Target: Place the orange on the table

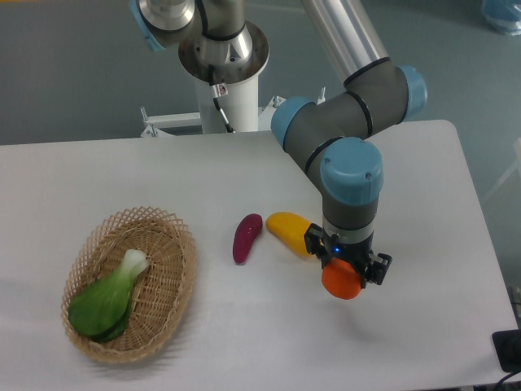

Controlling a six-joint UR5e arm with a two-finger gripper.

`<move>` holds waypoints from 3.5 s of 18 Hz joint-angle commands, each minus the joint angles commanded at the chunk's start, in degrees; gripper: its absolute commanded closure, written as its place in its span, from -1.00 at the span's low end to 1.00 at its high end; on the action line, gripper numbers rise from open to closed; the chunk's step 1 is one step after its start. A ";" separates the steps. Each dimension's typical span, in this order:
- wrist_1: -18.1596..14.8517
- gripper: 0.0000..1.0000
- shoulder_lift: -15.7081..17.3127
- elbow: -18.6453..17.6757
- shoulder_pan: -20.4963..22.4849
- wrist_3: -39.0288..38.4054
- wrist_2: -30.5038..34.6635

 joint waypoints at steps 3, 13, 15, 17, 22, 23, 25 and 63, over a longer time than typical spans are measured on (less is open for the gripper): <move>-0.17 -0.06 -0.09 0.09 0.00 0.09 0.53; 0.26 -0.07 -1.14 -0.26 -0.35 -1.76 0.44; 2.79 -0.07 -1.32 -1.57 -0.53 -1.76 0.27; 8.41 -0.06 -1.49 -3.94 -1.40 -1.84 -0.08; 15.64 -0.07 -2.81 -7.56 -3.51 -4.82 -3.86; 16.34 -0.07 -3.16 -7.56 -4.12 -6.84 -3.95; 16.87 -0.06 -3.86 -7.56 -5.09 -8.78 -3.95; 15.82 -1.00 1.40 -8.44 -2.20 -11.69 -4.39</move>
